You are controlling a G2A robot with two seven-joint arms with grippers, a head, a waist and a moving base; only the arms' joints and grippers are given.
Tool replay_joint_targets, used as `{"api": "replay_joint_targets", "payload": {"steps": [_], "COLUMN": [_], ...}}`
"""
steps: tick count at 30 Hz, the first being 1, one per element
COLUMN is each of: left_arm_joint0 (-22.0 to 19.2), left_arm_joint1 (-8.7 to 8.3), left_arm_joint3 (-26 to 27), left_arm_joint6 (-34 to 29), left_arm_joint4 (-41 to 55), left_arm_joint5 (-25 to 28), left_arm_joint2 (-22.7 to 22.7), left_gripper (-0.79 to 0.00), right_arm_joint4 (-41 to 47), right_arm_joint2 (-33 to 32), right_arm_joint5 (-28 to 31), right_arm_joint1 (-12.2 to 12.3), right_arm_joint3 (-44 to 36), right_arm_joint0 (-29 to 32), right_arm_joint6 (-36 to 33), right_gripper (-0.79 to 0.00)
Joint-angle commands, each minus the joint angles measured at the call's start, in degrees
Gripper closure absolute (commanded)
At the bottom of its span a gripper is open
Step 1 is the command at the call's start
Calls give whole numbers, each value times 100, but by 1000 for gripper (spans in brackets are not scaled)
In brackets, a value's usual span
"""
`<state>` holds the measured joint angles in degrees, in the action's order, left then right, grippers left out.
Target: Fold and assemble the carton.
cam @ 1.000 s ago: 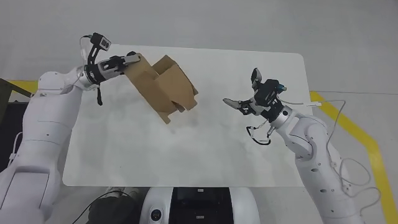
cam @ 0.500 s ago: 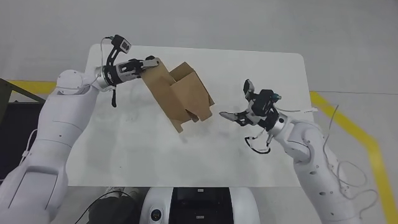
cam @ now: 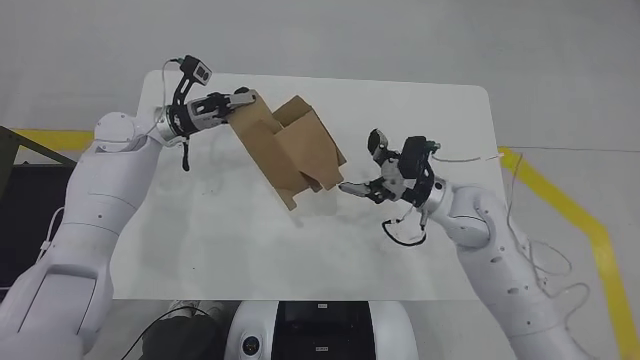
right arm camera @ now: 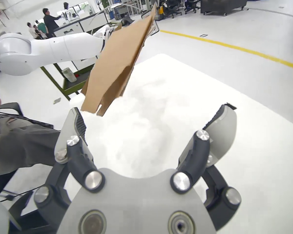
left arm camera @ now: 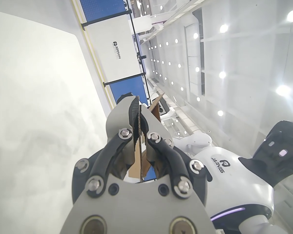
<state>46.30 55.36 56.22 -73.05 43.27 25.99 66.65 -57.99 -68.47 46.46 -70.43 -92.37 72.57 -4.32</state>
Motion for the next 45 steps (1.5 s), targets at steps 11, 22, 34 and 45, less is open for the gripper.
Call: {"api": "replay_joint_targets", "payload": {"steps": [11, 22, 34, 45], "left_arm_joint0": [38, 82, 35, -19], "left_arm_joint1": [38, 95, 163, 224], "left_arm_joint3": [-60, 17, 98, 33], "left_arm_joint6": [2, 72, 396, 562], "left_arm_joint4": [-106, -239, -517, -659], "left_arm_joint5": [28, -16, -97, -181], "left_arm_joint2": [51, -6, -77, -127], "left_gripper": [0, 0, 0, 0], "right_arm_joint4": [-536, -1025, -1350, -1489], "right_arm_joint2": [226, 538, 952, 1225], "right_arm_joint5": [462, 526, 637, 638], "right_arm_joint1": [10, -23, -79, -118], "right_arm_joint3": [78, 183, 261, 270], "right_arm_joint0": [-28, -269, -529, -721], "right_arm_joint6": [768, 1255, 1645, 1698], "right_gripper": [-785, -785, -785, -785]}}
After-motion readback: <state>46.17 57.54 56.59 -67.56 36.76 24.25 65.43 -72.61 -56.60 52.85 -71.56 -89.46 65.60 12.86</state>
